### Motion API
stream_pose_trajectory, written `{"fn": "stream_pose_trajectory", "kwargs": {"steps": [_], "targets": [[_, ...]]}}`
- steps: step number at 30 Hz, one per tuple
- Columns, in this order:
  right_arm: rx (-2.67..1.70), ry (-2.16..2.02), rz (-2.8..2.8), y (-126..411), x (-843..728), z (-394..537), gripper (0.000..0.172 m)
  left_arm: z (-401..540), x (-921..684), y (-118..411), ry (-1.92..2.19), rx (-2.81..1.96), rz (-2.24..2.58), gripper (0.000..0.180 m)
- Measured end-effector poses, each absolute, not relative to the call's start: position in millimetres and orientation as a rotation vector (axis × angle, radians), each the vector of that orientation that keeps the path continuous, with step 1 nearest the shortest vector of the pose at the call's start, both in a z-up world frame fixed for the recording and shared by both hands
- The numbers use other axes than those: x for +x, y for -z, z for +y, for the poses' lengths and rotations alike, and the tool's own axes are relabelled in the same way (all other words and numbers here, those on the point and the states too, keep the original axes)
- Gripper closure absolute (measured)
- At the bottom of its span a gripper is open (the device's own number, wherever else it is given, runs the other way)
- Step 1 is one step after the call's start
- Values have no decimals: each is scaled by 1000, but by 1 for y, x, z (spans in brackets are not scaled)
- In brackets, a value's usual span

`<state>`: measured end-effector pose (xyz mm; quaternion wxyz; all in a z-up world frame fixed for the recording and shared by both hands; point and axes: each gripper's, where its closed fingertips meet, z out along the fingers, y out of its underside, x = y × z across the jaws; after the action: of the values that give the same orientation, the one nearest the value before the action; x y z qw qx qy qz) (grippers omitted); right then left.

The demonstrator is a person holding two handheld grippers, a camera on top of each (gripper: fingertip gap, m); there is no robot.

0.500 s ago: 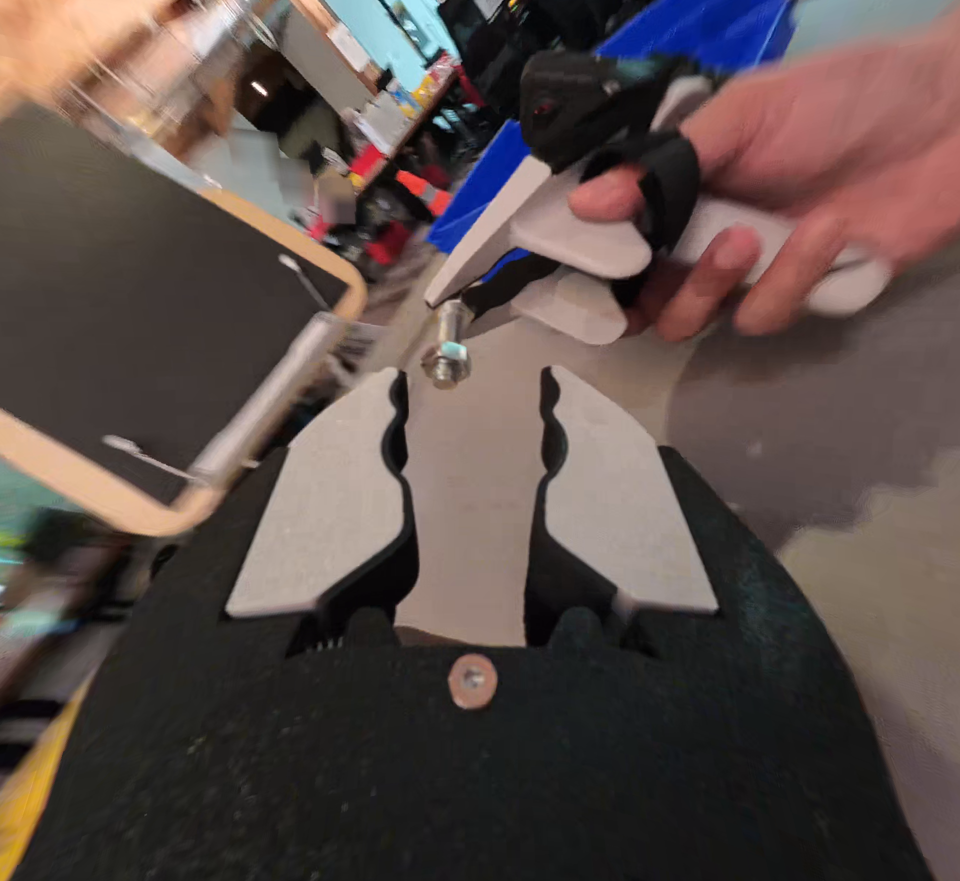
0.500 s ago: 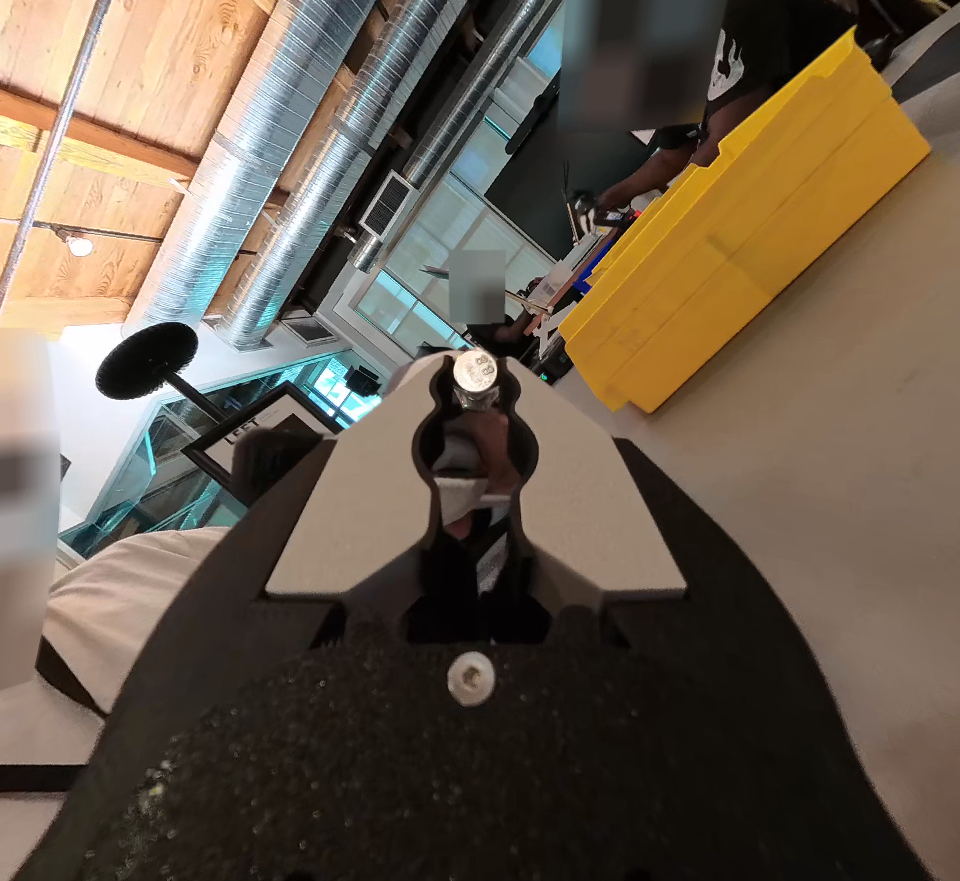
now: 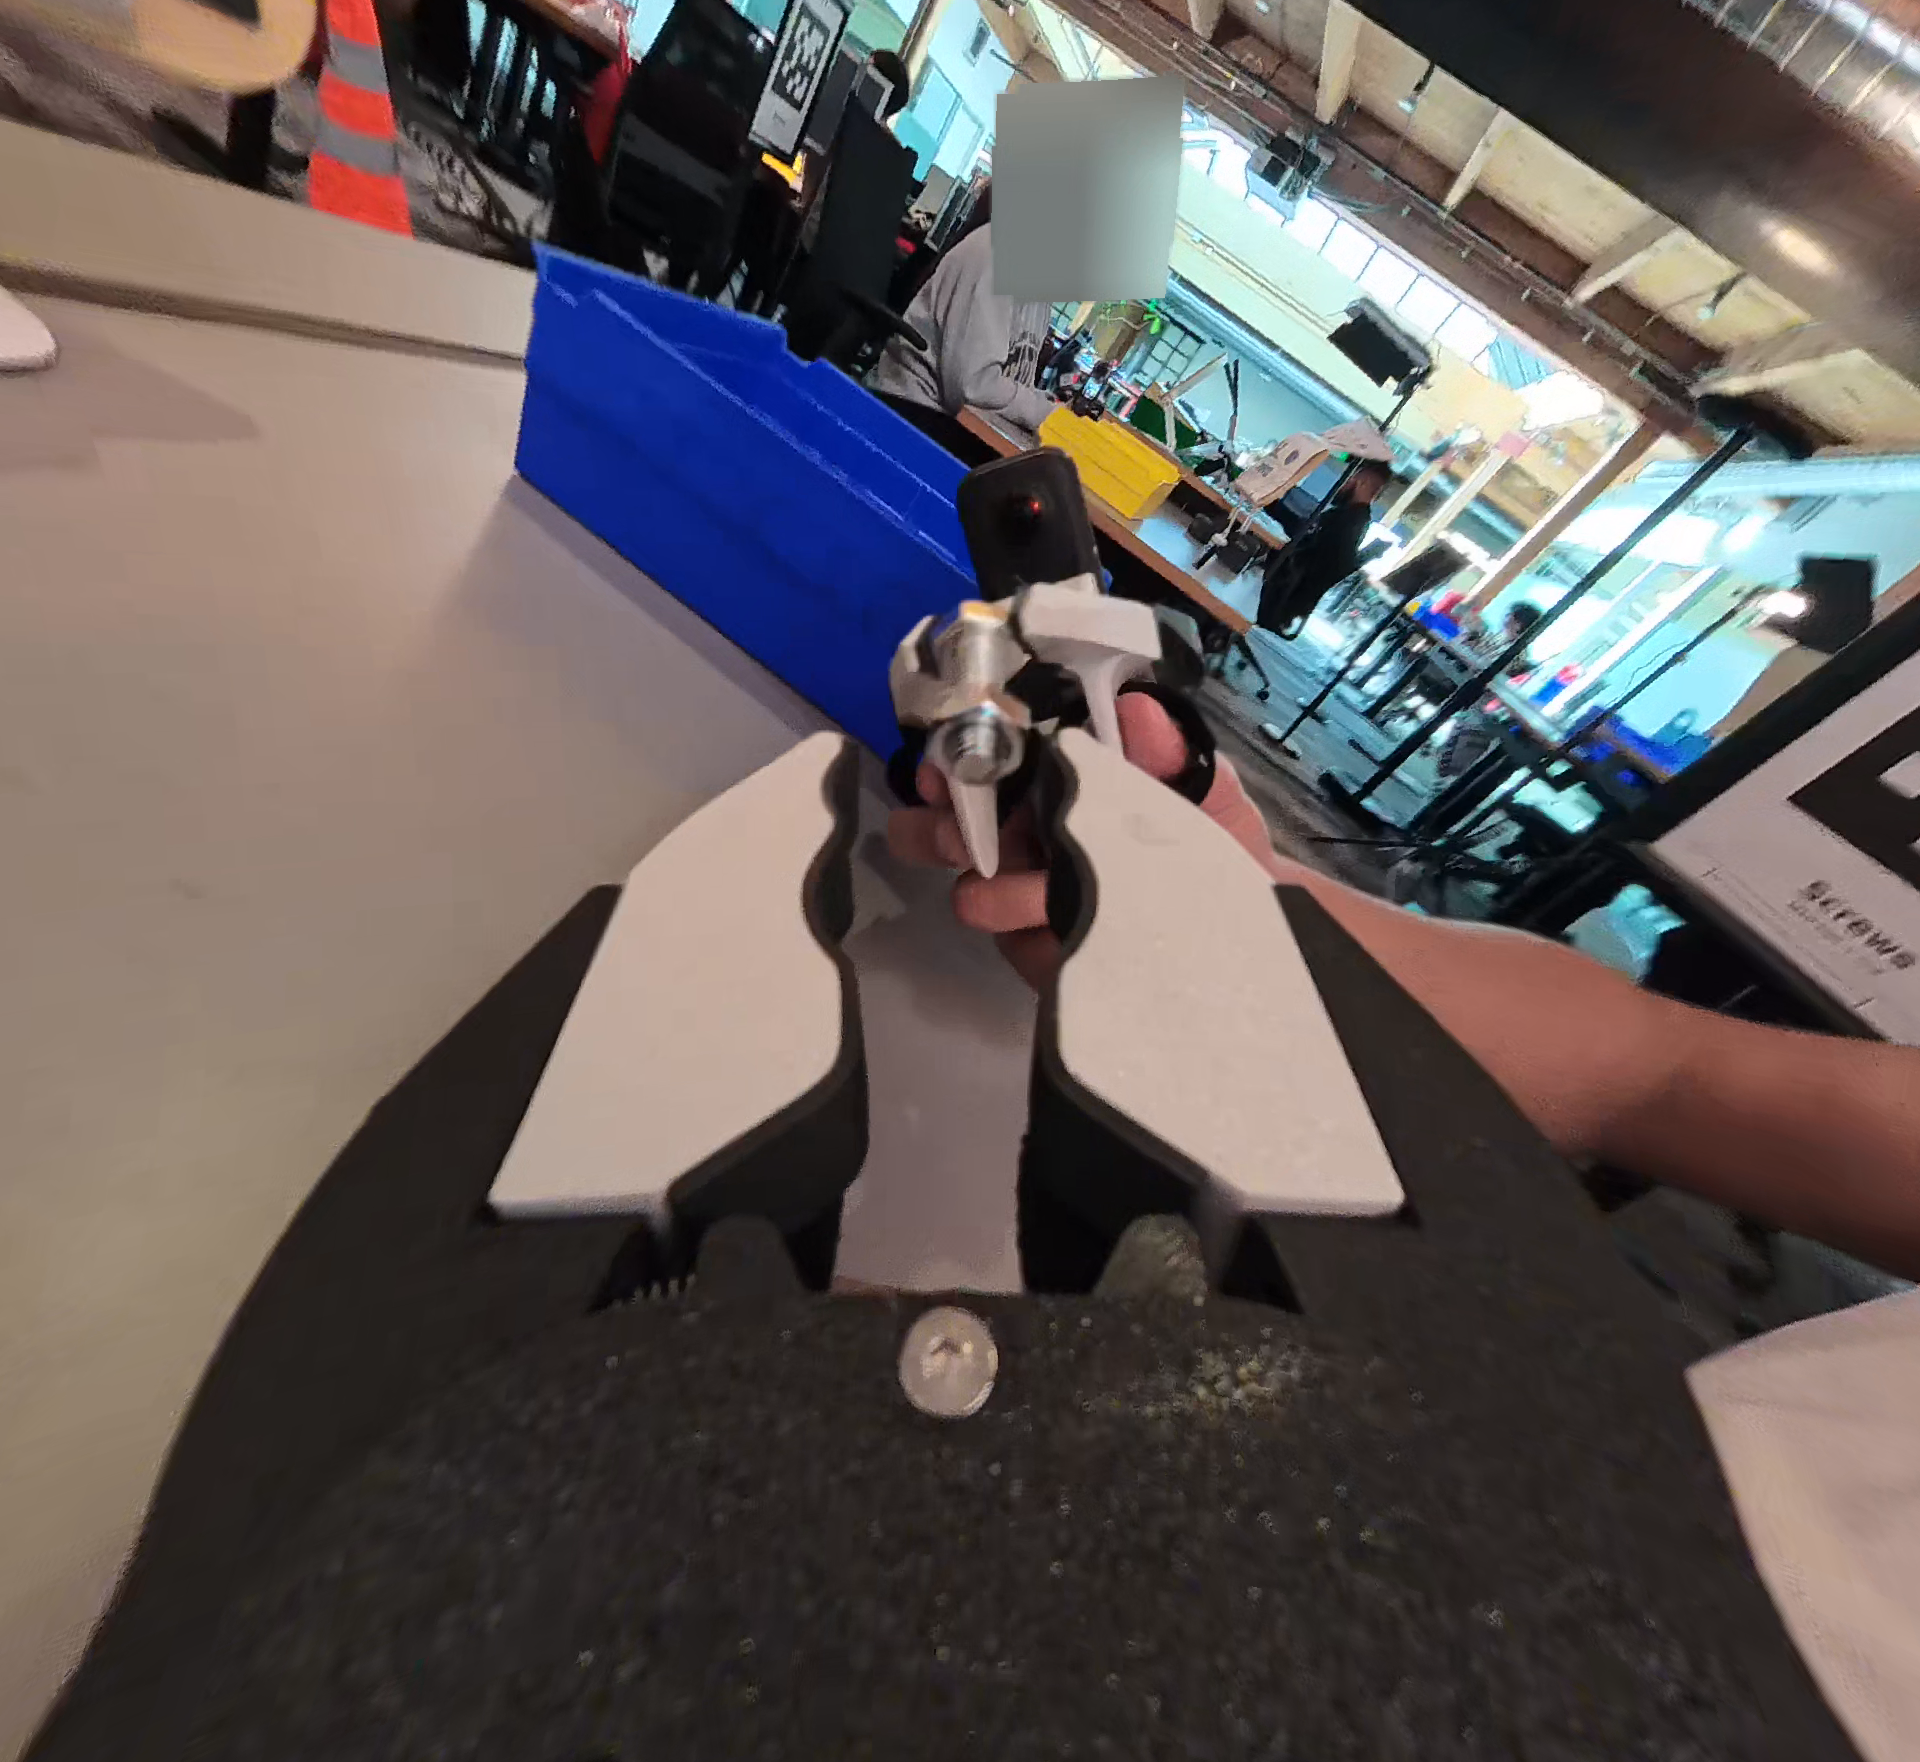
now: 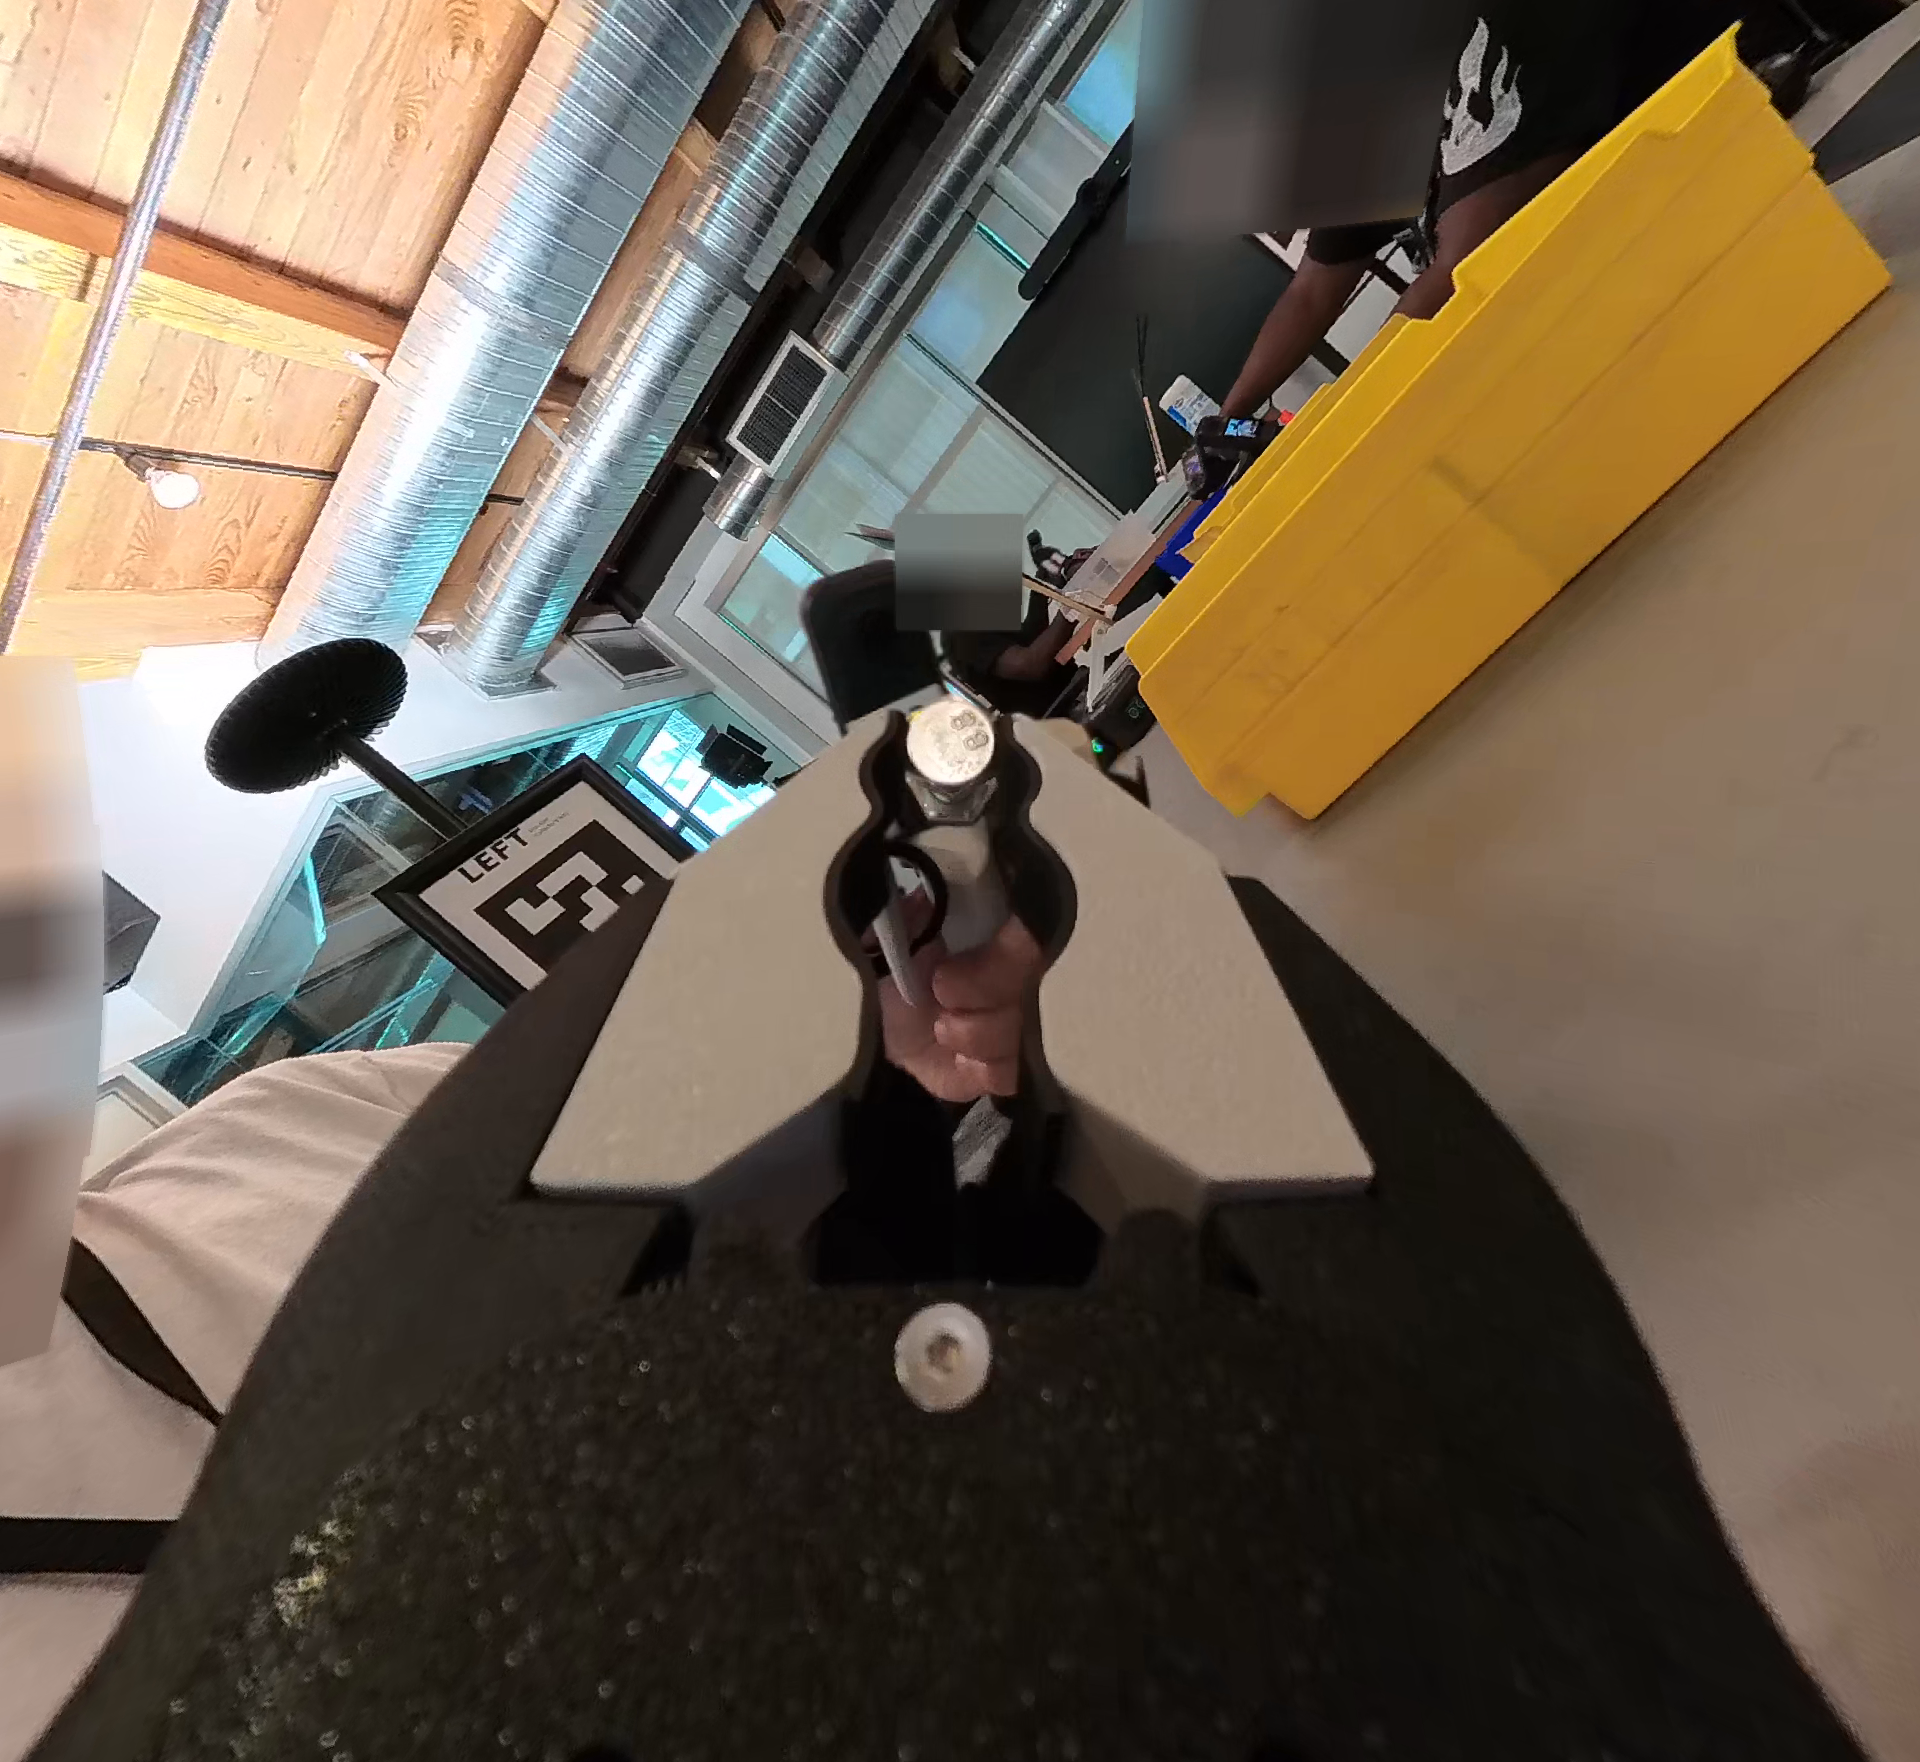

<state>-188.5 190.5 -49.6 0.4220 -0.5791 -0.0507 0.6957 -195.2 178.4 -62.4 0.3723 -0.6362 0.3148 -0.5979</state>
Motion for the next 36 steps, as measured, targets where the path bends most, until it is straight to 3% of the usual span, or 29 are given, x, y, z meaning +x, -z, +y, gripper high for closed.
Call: {"fn": "stream_pose_trajectory", "kwargs": {"steps": [3, 16, 18, 20, 24, 31, 36], "targets": [[-1455, -1747, -130, 51, -191, 190, 155, 177, -195, 55, 1363, -1527, 895, 164], [-1491, -1819, -90, 59, -194, 190, 155, 181, -200, 65, -439, -520, 1448, 164], [-1492, -1813, -90, 59, -192, 191, 155, 180, -197, 68, -395, -574, 1460, 163], [-1477, -1806, -101, 55, -191, 189, 155, 181, -197, 69, -278, -683, 1465, 150], [-1459, -1749, -123, 50, -188, 189, 155, 181, -200, 74, 192, -1042, 1394, 139], [-1446, -1714, -120, 48, -184, 191, 155, 177, -198, 62, 1439, -1625, 866, 140], [-1465, -1709, -145, 50, -191, 188, 155, 179, -196, 64, 1504, -1604, 863, 149]]}}
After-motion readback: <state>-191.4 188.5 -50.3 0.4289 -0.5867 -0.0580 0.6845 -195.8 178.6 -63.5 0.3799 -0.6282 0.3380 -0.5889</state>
